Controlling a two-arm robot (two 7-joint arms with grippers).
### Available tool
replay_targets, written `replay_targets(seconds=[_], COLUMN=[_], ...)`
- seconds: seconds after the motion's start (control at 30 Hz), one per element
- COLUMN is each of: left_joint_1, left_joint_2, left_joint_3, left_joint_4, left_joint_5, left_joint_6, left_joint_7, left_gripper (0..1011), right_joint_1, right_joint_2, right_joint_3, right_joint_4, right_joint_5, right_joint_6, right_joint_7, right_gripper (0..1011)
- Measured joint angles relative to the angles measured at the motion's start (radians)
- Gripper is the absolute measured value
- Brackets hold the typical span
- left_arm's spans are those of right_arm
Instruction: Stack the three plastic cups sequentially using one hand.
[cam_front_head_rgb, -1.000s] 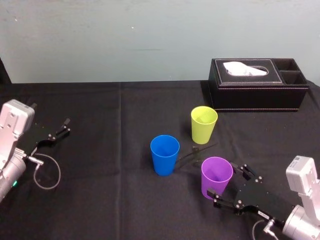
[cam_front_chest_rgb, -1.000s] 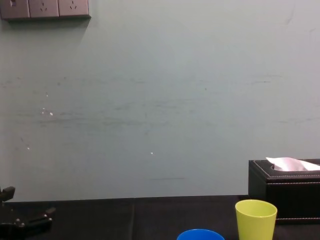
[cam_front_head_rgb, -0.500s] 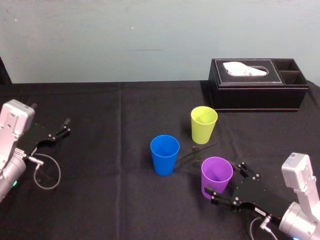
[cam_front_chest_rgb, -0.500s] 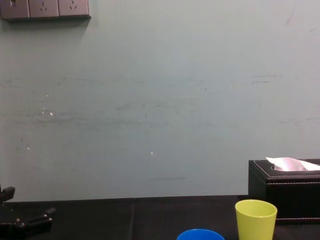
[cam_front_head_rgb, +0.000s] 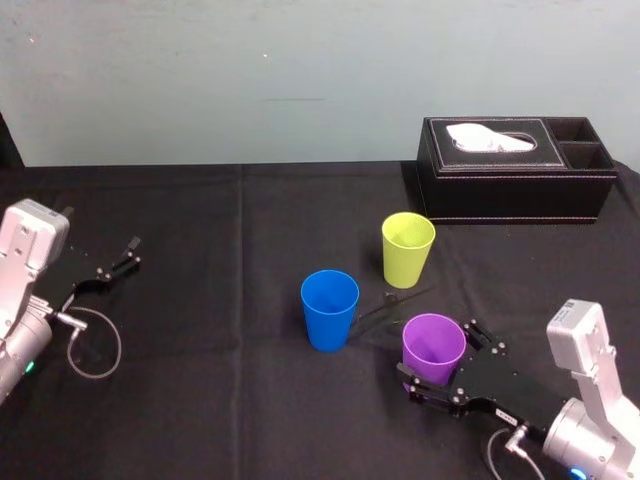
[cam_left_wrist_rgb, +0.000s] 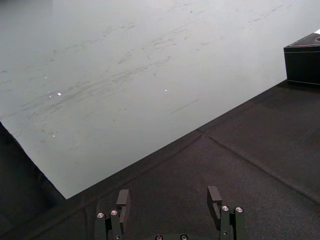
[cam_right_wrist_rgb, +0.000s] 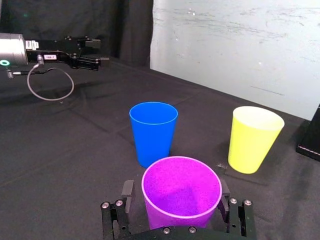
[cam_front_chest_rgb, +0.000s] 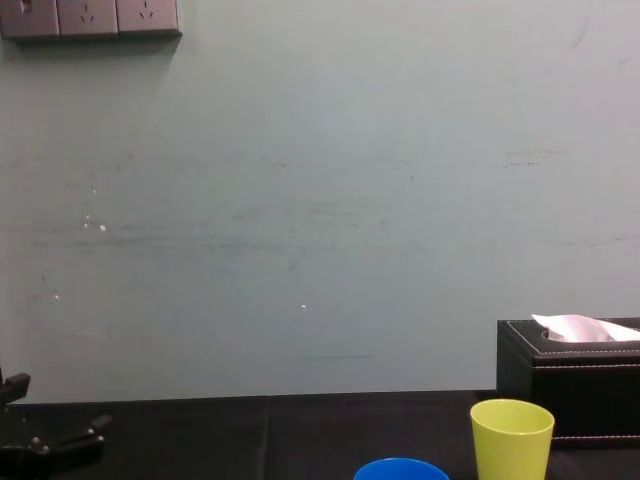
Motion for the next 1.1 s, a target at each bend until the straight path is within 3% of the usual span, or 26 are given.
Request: replay_targets(seconds=[0.37, 0.67, 1.1], left_joint_1=[0.000, 0.000, 0.000], left_joint_2=[0.000, 0.000, 0.000], left_joint_3=[0.000, 0.000, 0.000], left_joint_4=[0.000, 0.000, 0.000], left_joint_5=[0.000, 0.000, 0.000], left_joint_6=[0.000, 0.000, 0.000], left_joint_7=[0.000, 0.000, 0.000], left_gripper=[1010, 1010, 1010], right_joint_1=[0.009, 0.008, 0.007], right_joint_2=[-0.006, -0.005, -0.004], right_joint_3=[-0.005, -0.004, -0.003], right_joint_4=[0.006, 0.006, 0.005], right_joint_5=[-0.008, -0.006, -0.004], right_joint_6=[-0.001, -0.002, -0.002], right_joint_7=[-0.007, -0.007, -0.005], right_gripper=[993, 804, 737])
